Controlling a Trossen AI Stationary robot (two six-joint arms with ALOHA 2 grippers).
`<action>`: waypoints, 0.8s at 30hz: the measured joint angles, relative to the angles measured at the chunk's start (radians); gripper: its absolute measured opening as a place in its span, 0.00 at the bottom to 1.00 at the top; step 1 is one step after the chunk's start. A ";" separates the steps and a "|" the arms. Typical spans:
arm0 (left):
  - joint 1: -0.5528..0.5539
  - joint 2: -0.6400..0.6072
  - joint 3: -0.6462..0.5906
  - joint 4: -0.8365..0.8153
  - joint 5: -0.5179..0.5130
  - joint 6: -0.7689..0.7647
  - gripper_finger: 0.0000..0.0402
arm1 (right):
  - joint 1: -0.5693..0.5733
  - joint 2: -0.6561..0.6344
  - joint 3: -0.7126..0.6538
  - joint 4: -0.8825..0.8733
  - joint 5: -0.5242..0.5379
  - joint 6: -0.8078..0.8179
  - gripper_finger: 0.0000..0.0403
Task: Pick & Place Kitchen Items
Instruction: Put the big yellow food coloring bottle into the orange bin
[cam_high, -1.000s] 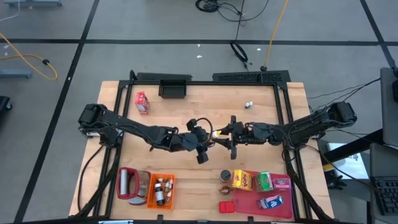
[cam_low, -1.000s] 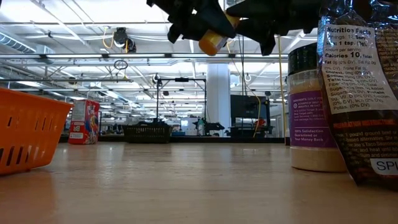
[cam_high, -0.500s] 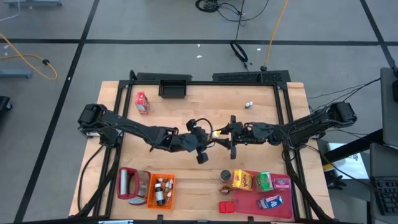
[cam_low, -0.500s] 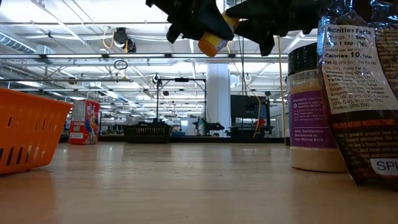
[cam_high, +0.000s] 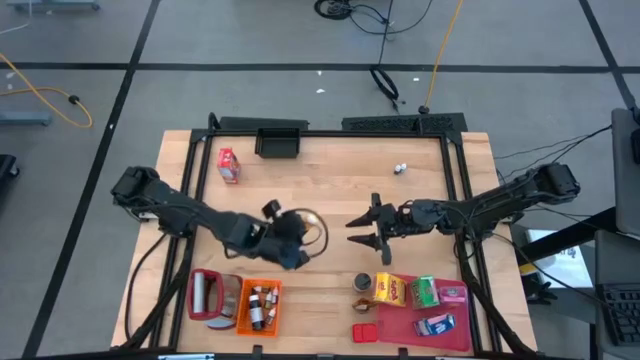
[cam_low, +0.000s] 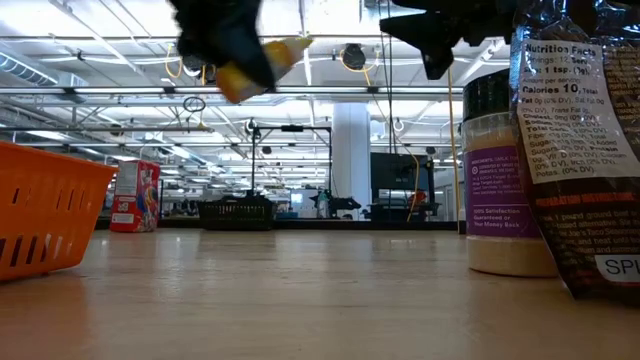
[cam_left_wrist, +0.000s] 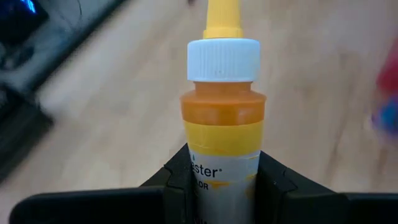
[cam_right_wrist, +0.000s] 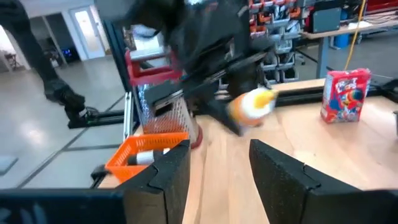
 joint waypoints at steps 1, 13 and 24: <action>-0.021 -0.003 -0.003 -0.041 0.006 -0.039 0.24 | 0.001 -0.010 -0.005 -0.009 -0.002 0.000 0.39; -0.247 -0.006 -0.002 -0.147 0.208 -0.446 0.24 | -0.002 -0.044 -0.019 -0.053 0.006 -0.001 0.37; -0.358 -0.005 -0.002 -0.244 0.439 -0.772 0.24 | -0.002 -0.044 -0.019 -0.076 0.006 -0.002 0.37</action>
